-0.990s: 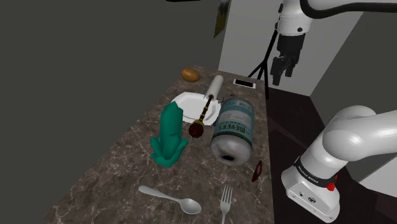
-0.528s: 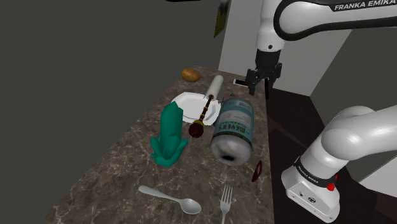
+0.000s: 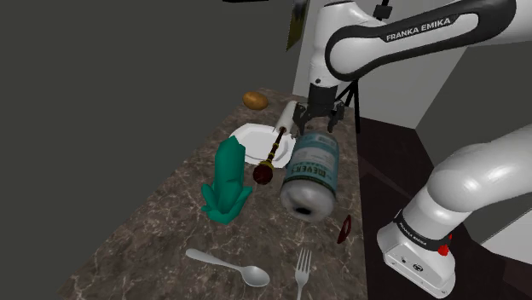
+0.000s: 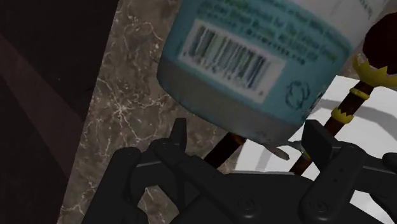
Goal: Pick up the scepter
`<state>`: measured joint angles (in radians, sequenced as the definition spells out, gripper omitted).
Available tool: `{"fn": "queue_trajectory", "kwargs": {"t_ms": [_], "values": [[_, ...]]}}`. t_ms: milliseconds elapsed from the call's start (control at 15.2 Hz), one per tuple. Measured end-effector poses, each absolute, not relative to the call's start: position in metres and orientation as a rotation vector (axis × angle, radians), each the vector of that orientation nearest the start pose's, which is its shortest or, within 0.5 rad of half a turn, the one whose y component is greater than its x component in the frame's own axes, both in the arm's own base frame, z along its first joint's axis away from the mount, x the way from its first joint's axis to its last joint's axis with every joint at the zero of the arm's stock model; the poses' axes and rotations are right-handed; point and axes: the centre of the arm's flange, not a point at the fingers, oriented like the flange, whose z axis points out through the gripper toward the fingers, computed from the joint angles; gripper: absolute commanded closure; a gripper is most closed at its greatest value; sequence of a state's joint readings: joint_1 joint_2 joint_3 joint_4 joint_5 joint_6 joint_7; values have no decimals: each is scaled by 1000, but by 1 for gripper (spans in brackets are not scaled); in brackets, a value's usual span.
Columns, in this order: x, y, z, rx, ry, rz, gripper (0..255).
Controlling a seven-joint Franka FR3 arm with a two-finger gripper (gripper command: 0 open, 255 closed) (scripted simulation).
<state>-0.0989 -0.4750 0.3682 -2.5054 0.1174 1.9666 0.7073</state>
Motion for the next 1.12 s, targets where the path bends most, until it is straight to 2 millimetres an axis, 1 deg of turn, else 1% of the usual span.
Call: {"fn": "queue_trajectory", "kwargs": {"t_ms": [132, 462, 660, 726, 924, 1122], "values": [[398, 123, 415, -3076, 963, 52, 0], [439, 133, 381, -2959, 1248, -14, 0], [474, 137, 360, -2874, 1406, -52, 0], [483, 137, 351, -2844, 1459, -65, 0], [494, 139, 340, -2811, 1511, -79, 0], [495, 138, 324, -2807, 1518, -80, 0]]}}
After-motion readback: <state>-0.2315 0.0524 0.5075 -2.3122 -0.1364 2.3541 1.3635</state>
